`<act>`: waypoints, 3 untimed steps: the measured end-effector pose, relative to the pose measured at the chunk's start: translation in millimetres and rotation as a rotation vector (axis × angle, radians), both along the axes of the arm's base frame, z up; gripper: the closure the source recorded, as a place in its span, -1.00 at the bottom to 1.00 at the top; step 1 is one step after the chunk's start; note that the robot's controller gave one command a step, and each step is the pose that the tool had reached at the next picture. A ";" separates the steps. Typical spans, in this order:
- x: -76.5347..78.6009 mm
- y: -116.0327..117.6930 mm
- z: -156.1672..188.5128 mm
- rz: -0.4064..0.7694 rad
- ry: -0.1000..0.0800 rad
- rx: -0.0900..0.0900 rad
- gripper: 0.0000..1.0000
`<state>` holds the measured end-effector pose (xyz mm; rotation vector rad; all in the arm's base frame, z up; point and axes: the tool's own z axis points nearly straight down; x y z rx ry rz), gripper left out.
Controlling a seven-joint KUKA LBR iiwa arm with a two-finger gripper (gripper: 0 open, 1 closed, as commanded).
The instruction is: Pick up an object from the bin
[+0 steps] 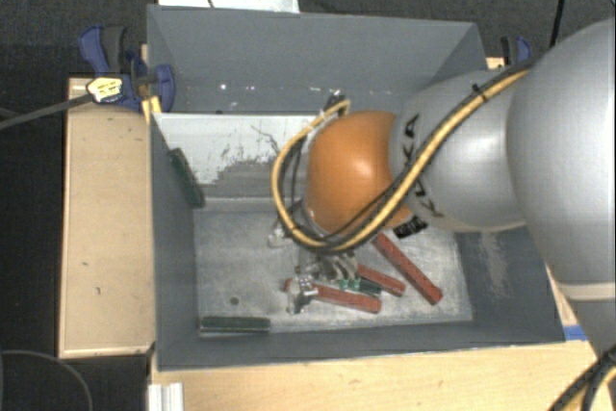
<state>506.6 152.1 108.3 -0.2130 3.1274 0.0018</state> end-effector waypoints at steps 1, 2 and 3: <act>-24.6 -65.7 -33.4 0.215 -0.011 0.001 1.00; -24.6 -65.7 -33.4 0.214 -0.011 0.001 1.00; 2.1 -50.7 157.6 0.196 -0.004 -0.001 1.00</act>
Offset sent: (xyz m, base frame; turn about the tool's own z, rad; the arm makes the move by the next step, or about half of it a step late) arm 0.0000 0.0000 0.0000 0.0000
